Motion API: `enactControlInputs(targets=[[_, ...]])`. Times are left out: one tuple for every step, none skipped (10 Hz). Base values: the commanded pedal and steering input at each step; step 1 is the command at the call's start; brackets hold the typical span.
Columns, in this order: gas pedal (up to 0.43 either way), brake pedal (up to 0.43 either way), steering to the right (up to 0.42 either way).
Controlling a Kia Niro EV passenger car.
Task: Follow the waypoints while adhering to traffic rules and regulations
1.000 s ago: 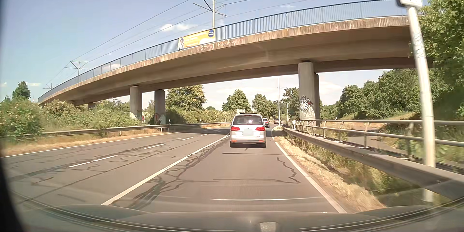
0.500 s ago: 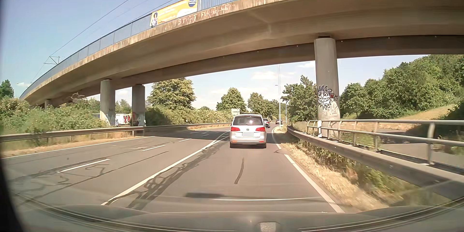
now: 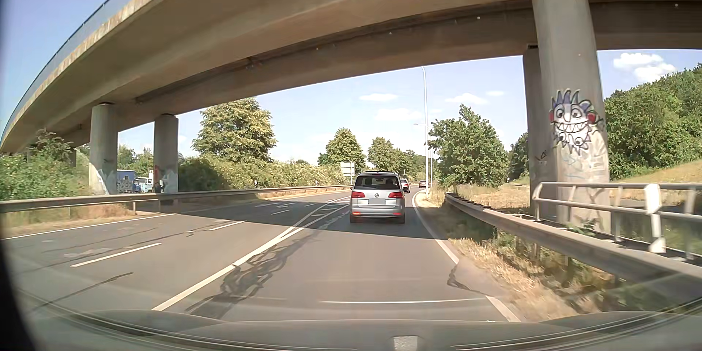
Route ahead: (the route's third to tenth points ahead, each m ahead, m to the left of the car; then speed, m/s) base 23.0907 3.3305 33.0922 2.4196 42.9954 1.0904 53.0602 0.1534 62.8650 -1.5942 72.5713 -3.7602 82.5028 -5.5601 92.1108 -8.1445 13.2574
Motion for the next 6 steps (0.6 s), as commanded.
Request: enactControlInputs(targets=[[0.000, 0.030, 0.011], [0.000, 0.030, 0.012], [0.000, 0.030, 0.011], [0.000, 0.030, 0.012], [0.000, 0.030, 0.011], [0.000, 0.030, 0.012]])
